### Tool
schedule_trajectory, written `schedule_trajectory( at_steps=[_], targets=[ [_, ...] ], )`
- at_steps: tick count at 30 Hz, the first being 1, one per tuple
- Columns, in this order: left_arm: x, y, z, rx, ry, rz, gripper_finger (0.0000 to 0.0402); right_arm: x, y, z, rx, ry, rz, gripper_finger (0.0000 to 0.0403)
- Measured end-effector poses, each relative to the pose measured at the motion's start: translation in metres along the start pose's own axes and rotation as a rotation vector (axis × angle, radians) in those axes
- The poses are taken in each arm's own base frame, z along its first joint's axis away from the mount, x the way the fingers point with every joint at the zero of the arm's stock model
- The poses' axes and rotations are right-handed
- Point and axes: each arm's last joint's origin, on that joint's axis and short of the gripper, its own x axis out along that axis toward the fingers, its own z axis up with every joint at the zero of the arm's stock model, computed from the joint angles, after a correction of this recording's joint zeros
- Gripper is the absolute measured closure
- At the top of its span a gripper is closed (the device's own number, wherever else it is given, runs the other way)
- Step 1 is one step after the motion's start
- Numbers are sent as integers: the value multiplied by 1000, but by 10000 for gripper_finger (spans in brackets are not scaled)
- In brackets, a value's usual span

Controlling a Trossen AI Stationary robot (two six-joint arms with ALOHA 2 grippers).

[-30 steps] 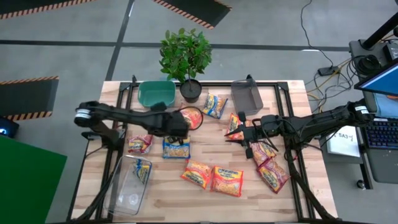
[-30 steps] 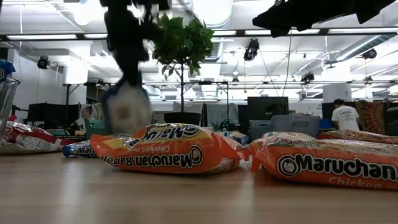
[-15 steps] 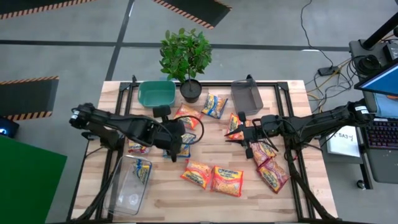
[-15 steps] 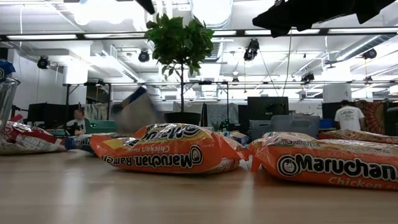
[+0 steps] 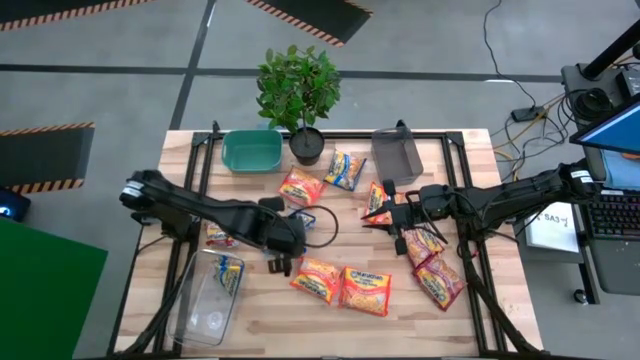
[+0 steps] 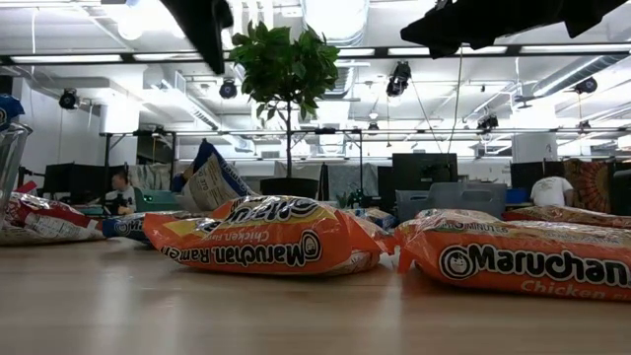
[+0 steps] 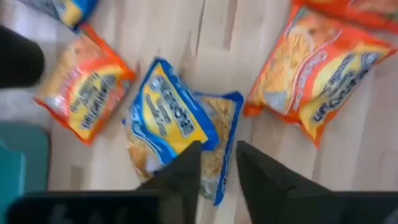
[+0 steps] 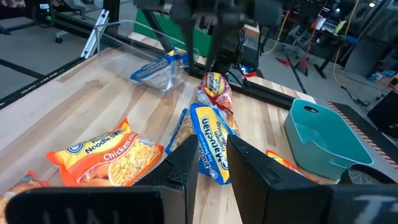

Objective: Sort Maruchan noodles
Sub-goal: Put the blue noodle pack into the transparent bin

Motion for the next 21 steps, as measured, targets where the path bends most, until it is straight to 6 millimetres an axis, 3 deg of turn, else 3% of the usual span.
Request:
schedule_trajectory(
  at_steps=[7, 11, 15, 21],
  targets=[
    [30, -12, -4, 86, 113, 78, 165, 0, 0, 0, 2, -1, 0, 320],
    [44, -16, -4, 172, 153, 103, 107, 0, 0, 0, 5, 0, 1, 317],
    [58, -14, -14, 197, 174, 152, 92, 0, 0, 0, 5, 0, 1, 316],
    [81, -7, -33, 172, 110, 198, 105, 0, 0, 0, 7, 0, 1, 316]
  ],
)
